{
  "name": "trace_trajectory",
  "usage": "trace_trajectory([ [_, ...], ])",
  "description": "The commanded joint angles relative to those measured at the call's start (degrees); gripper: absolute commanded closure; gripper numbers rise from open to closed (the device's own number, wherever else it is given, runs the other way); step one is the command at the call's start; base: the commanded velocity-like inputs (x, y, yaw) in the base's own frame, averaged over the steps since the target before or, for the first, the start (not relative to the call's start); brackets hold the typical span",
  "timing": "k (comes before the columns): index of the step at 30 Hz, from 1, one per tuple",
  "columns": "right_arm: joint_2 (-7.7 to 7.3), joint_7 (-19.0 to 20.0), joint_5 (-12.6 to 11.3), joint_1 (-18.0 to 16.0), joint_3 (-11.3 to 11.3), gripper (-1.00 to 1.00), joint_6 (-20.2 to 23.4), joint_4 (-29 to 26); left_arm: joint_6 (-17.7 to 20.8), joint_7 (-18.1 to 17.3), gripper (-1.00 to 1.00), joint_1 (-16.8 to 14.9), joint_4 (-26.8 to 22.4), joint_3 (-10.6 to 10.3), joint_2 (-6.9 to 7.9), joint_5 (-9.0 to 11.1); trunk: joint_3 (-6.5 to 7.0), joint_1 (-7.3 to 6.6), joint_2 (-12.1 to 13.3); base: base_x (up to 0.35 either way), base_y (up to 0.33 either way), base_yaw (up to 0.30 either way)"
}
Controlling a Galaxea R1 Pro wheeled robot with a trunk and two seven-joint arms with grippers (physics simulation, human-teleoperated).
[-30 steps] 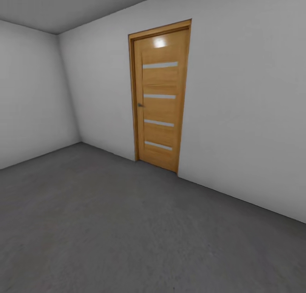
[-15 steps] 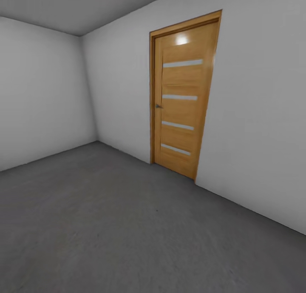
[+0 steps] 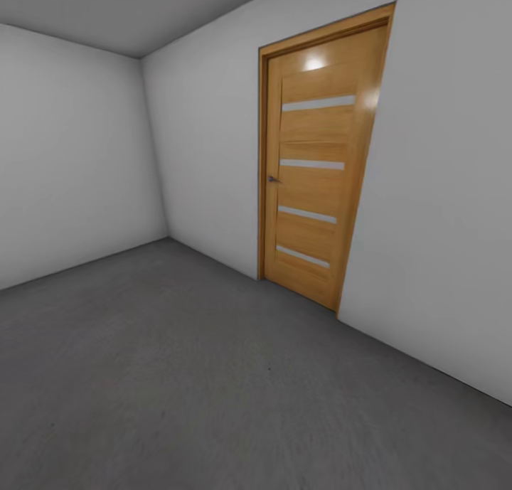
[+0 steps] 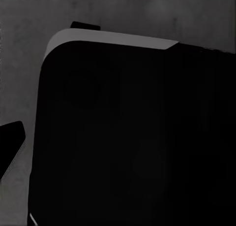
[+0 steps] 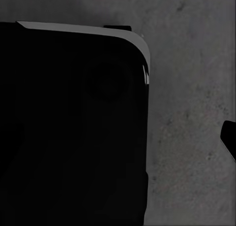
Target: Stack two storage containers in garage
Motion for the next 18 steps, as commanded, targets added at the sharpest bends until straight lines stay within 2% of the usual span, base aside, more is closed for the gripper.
trace_trajectory([
  [1,0.01,-0.1,0.1,0.0,0.0,-1.0,-0.3,0.1,-0.1,-0.3,-1.0,0.0,0.0,0.2,0.0,0.5,-0.04,0.03,0.0,0.322,0.0,0.001],
  [13,-0.09,-0.1,0.1,0.0,0.2,-1.0,0.0,0.1,0.1,-0.2,-1.0,0.0,0.0,0.2,-0.02,0.5,-0.04,0.03,0.0,0.322,0.0,0.0],
  [18,-1.05,-0.1,-0.1,0.0,0.1,-1.0,0.0,0.1,0.2,-0.2,-1.0,0.0,0.0,0.2,0.01,0.5,-0.04,0.03,0.0,0.322,0.0,0.0],
])
